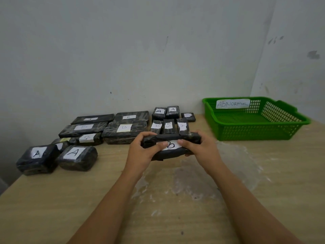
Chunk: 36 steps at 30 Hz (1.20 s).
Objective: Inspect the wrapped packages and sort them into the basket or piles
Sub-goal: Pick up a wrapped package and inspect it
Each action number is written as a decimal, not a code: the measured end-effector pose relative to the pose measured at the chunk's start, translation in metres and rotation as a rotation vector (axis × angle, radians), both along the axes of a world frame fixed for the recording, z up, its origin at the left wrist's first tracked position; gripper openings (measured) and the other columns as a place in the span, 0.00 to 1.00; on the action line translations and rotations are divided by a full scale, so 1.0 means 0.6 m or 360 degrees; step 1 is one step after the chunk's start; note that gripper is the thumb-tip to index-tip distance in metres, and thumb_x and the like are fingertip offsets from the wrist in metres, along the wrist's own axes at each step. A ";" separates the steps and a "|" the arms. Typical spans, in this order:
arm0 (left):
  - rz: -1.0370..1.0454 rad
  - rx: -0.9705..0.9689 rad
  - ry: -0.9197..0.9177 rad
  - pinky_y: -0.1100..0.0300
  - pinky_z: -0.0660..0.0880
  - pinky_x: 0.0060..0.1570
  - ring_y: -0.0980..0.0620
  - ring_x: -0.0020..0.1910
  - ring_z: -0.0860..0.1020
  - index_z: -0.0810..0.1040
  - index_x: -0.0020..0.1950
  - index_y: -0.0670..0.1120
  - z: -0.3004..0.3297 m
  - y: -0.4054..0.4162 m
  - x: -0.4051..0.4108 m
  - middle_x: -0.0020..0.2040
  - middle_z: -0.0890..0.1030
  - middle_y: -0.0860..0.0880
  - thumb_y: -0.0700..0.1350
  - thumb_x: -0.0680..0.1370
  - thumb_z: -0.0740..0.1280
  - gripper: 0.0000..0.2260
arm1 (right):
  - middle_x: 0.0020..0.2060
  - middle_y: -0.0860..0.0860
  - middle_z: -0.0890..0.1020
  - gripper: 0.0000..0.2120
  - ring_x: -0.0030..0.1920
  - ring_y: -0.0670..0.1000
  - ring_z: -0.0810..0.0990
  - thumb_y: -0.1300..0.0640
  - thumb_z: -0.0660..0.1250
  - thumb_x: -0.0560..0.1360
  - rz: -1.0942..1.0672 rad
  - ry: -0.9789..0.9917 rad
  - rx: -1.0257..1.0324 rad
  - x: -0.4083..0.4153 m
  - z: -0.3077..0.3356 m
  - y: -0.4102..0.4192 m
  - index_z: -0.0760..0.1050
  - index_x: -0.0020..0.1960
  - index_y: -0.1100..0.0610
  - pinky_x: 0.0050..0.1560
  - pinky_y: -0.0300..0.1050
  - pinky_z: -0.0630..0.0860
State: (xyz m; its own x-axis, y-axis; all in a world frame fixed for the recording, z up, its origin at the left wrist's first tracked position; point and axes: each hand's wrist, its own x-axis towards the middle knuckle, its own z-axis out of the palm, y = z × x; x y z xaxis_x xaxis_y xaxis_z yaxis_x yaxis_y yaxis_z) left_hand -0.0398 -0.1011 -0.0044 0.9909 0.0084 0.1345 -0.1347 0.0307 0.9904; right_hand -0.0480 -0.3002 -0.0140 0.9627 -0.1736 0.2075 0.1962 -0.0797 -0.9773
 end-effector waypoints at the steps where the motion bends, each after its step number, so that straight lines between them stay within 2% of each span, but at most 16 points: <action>1: 0.0038 0.0039 -0.0018 0.46 0.85 0.38 0.46 0.51 0.85 0.81 0.55 0.49 0.000 -0.002 -0.001 0.55 0.82 0.47 0.43 0.68 0.83 0.19 | 0.48 0.54 0.86 0.12 0.44 0.52 0.86 0.58 0.79 0.72 0.0009 -0.0023 -0.0034 -0.002 0.000 0.003 0.79 0.52 0.54 0.39 0.45 0.83; 4: 0.0131 0.0121 -0.0089 0.51 0.84 0.35 0.50 0.48 0.85 0.80 0.53 0.50 -0.004 -0.003 -0.003 0.54 0.83 0.47 0.44 0.68 0.83 0.18 | 0.46 0.50 0.86 0.15 0.45 0.49 0.86 0.55 0.80 0.71 0.0043 -0.0033 -0.0038 -0.008 -0.003 0.015 0.77 0.51 0.51 0.41 0.43 0.83; 7: 0.0195 0.0306 -0.0212 0.63 0.80 0.38 0.59 0.47 0.82 0.79 0.53 0.53 -0.007 -0.006 -0.008 0.51 0.82 0.53 0.48 0.69 0.82 0.17 | 0.45 0.47 0.85 0.21 0.47 0.48 0.85 0.48 0.84 0.66 -0.0073 0.0011 -0.0099 -0.004 -0.009 0.026 0.74 0.49 0.49 0.45 0.45 0.81; 9: 0.0210 0.0393 -0.0246 0.70 0.76 0.40 0.60 0.50 0.80 0.78 0.54 0.53 -0.010 -0.007 -0.008 0.51 0.81 0.57 0.50 0.70 0.82 0.17 | 0.43 0.47 0.85 0.22 0.46 0.48 0.85 0.47 0.84 0.65 -0.0146 -0.0012 -0.0137 -0.001 -0.012 0.030 0.73 0.47 0.49 0.44 0.46 0.80; 12: 0.0208 0.0416 -0.0246 0.75 0.73 0.38 0.61 0.50 0.79 0.78 0.54 0.54 -0.010 -0.007 -0.008 0.51 0.81 0.58 0.50 0.70 0.81 0.17 | 0.43 0.46 0.85 0.22 0.44 0.46 0.84 0.45 0.83 0.65 -0.0201 -0.0030 -0.0214 -0.002 -0.012 0.034 0.72 0.47 0.49 0.44 0.47 0.82; 14: 0.0199 0.0384 -0.0230 0.73 0.75 0.37 0.61 0.46 0.81 0.78 0.54 0.52 -0.007 -0.005 -0.008 0.51 0.81 0.56 0.49 0.70 0.81 0.17 | 0.44 0.46 0.85 0.23 0.46 0.47 0.85 0.43 0.83 0.64 -0.0172 0.0008 -0.0197 -0.001 -0.014 0.032 0.72 0.48 0.48 0.48 0.50 0.83; 16: 0.0159 0.0218 -0.0198 0.65 0.80 0.36 0.58 0.44 0.83 0.79 0.54 0.50 -0.005 -0.006 -0.006 0.52 0.83 0.50 0.47 0.70 0.81 0.17 | 0.49 0.45 0.85 0.30 0.51 0.48 0.85 0.38 0.83 0.61 -0.0087 0.0084 -0.0109 -0.001 -0.014 0.028 0.73 0.55 0.46 0.52 0.53 0.83; 18: 0.0169 0.0168 -0.0195 0.54 0.84 0.43 0.53 0.50 0.84 0.79 0.54 0.53 -0.006 -0.005 -0.002 0.53 0.83 0.50 0.48 0.70 0.82 0.18 | 0.53 0.46 0.85 0.35 0.53 0.50 0.85 0.41 0.84 0.61 0.0031 0.0227 0.0096 -0.002 -0.010 0.024 0.73 0.63 0.45 0.51 0.53 0.83; 21: 0.0075 0.0127 -0.0174 0.54 0.83 0.48 0.49 0.54 0.83 0.76 0.55 0.54 -0.006 -0.006 -0.001 0.55 0.82 0.50 0.49 0.70 0.81 0.19 | 0.48 0.54 0.87 0.28 0.41 0.53 0.87 0.56 0.82 0.68 0.0191 0.0307 0.0408 -0.006 -0.001 0.023 0.76 0.65 0.56 0.40 0.47 0.83; 23: -0.0015 -0.0014 -0.0074 0.51 0.84 0.50 0.47 0.56 0.83 0.77 0.58 0.53 -0.002 -0.008 -0.003 0.58 0.82 0.48 0.52 0.67 0.81 0.23 | 0.42 0.56 0.86 0.26 0.33 0.52 0.82 0.59 0.82 0.68 0.0130 0.0263 0.0458 -0.003 -0.002 0.022 0.78 0.63 0.61 0.34 0.45 0.80; 25: -0.0078 -0.0120 0.0039 0.48 0.84 0.53 0.46 0.58 0.83 0.77 0.61 0.51 0.001 -0.008 -0.002 0.62 0.80 0.47 0.52 0.66 0.79 0.26 | 0.40 0.57 0.86 0.24 0.31 0.51 0.80 0.59 0.82 0.68 0.0053 0.0253 0.0502 0.000 -0.003 0.019 0.79 0.61 0.62 0.33 0.45 0.79; 30: -0.0162 -0.0202 0.0359 0.47 0.85 0.46 0.43 0.56 0.83 0.77 0.63 0.47 0.002 -0.003 -0.002 0.62 0.79 0.44 0.43 0.76 0.76 0.18 | 0.44 0.58 0.86 0.26 0.32 0.51 0.81 0.56 0.82 0.68 0.0060 0.0229 0.0428 -0.003 0.000 0.017 0.77 0.61 0.59 0.33 0.45 0.80; 33: -0.0123 -0.0234 0.0354 0.47 0.85 0.44 0.42 0.53 0.85 0.78 0.61 0.44 0.002 0.006 0.003 0.60 0.82 0.40 0.40 0.76 0.76 0.15 | 0.44 0.54 0.87 0.21 0.35 0.52 0.84 0.50 0.81 0.70 0.0071 0.0266 0.0276 -0.011 0.013 0.012 0.76 0.58 0.52 0.33 0.47 0.81; 36: -0.0086 -0.0230 0.0336 0.46 0.85 0.44 0.43 0.50 0.86 0.79 0.62 0.42 0.009 0.016 0.007 0.58 0.84 0.40 0.39 0.75 0.76 0.16 | 0.44 0.49 0.87 0.17 0.40 0.50 0.86 0.45 0.78 0.71 0.0093 0.0246 0.0056 -0.014 0.020 -0.004 0.80 0.56 0.49 0.38 0.47 0.83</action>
State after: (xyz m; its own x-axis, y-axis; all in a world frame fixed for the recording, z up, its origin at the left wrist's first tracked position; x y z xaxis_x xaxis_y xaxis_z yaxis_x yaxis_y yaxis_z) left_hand -0.0353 -0.0917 0.0009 0.9964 -0.0413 -0.0742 0.0804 0.1753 0.9812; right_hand -0.0562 -0.3027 -0.0022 0.9914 -0.1208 0.0509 0.0467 -0.0378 -0.9982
